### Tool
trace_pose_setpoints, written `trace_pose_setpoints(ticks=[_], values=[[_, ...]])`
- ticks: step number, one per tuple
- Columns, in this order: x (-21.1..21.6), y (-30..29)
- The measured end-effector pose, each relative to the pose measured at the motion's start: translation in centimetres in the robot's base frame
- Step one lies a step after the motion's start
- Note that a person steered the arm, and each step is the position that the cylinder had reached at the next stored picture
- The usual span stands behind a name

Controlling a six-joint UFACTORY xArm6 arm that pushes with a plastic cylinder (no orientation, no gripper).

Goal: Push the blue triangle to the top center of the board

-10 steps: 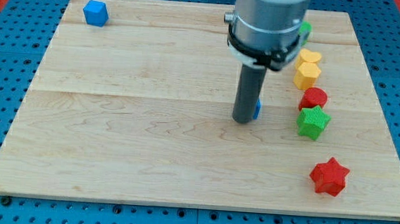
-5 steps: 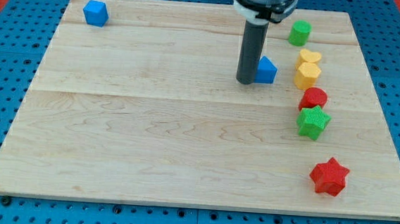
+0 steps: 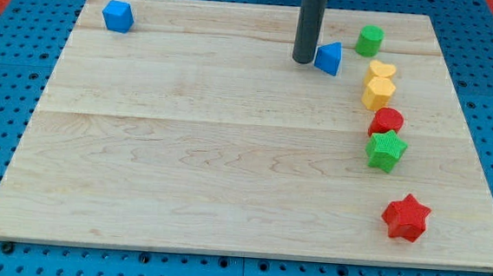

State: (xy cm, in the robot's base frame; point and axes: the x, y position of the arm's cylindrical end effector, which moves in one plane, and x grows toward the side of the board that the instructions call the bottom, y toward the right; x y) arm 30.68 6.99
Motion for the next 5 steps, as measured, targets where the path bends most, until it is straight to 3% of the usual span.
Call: trace_pose_setpoints(ticks=[1, 3, 5], values=[[1.8, 0.4], [3.1, 6.7], [-1.7, 5.1]])
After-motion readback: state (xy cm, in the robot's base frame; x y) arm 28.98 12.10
